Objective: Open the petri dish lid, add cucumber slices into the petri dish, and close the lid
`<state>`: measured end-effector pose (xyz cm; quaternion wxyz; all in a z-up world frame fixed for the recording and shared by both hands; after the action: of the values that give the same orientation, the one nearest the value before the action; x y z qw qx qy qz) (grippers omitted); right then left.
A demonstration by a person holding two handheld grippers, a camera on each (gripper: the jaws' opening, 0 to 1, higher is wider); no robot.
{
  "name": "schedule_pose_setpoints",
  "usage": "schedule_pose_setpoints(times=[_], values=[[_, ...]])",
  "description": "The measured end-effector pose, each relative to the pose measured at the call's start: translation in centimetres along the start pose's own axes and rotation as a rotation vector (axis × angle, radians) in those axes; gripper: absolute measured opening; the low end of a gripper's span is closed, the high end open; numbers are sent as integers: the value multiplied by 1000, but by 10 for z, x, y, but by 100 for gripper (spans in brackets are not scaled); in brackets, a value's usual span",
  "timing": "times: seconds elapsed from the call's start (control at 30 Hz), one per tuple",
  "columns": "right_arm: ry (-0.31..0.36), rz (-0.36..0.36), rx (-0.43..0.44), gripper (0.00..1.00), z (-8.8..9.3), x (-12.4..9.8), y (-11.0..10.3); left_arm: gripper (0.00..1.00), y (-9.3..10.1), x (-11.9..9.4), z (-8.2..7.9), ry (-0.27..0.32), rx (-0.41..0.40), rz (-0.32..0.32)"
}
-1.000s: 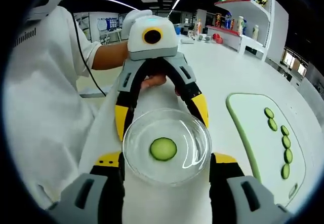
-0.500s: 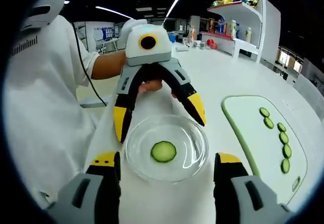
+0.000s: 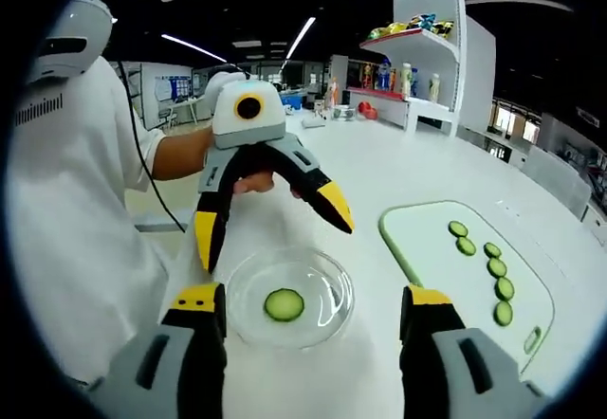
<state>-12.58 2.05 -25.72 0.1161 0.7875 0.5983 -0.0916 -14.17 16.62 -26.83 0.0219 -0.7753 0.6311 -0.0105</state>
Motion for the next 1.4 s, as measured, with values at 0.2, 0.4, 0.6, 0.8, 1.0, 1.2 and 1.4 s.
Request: schedule_pose_setpoints(times=[0.2, 0.4, 0.6, 0.8, 1.0, 1.2, 1.4], values=[[38, 48, -12, 74, -9, -8, 3, 72, -6, -8, -7, 39, 12, -65], [86, 159, -5, 74, -15, -19, 15, 72, -7, -14, -15, 68, 21, -110], [131, 214, -5, 74, -20, -32, 21, 72, -12, -21, -26, 90, 43, -161], [167, 285, -17, 74, -25, -48, 27, 72, -23, -31, -36, 116, 55, -240], [189, 340, -25, 74, -26, -65, 31, 72, -30, -45, -44, 142, 64, -313], [210, 395, -31, 74, -29, -82, 33, 72, -30, -55, -49, 142, 81, -339], [249, 457, -39, 74, -38, -100, 34, 72, -32, -67, -52, 151, 91, -384]])
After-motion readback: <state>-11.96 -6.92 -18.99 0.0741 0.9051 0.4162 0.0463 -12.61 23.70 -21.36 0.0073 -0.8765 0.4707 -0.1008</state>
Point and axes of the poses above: the point that each gripper's makers call its tool centre point, and the gripper's own axes: x roughly forward along the fingers, y roughly to its right, z roughly out of its underside, the point moved 7 cm from there along -x, roughly backward along the fingers, and after that the axes turned 13 degrees about y, right-handed, at the moved point
